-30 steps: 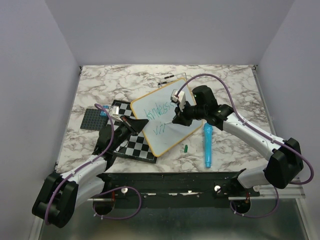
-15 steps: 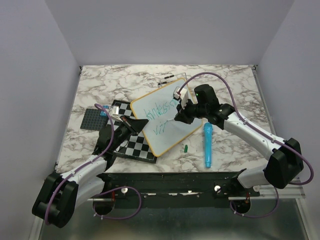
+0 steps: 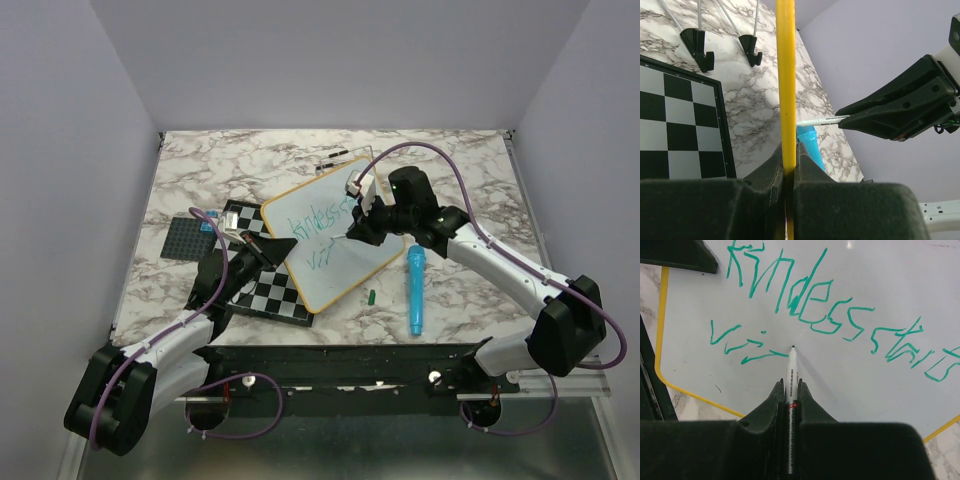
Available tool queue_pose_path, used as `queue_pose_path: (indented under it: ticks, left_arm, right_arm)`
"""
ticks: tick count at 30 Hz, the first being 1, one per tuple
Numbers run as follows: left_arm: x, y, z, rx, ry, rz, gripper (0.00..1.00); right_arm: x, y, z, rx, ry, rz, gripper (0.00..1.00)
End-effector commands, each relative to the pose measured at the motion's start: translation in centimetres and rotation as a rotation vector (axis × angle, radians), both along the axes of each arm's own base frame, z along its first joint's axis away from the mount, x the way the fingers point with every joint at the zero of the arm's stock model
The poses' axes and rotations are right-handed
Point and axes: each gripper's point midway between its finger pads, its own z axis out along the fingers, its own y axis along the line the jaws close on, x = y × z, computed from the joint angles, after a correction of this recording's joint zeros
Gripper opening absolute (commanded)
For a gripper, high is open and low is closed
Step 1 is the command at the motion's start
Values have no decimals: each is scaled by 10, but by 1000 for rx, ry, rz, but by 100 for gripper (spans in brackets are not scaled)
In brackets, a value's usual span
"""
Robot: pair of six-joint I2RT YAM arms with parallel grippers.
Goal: Write a sentence on the whiteboard
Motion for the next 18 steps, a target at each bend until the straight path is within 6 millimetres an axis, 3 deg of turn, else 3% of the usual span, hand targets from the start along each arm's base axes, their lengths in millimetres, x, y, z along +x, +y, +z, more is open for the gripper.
queue_pose_path:
  ticks: [1,18]
  left_arm:
    - [-7,-5,51,-90,-171,-39,0]
    - [-8,-4,51,-88,-172,-35,0]
  right_arm:
    - [3,9,10,40,-8,22,1]
    - [-18,-1,-16,-32,57,82,0]
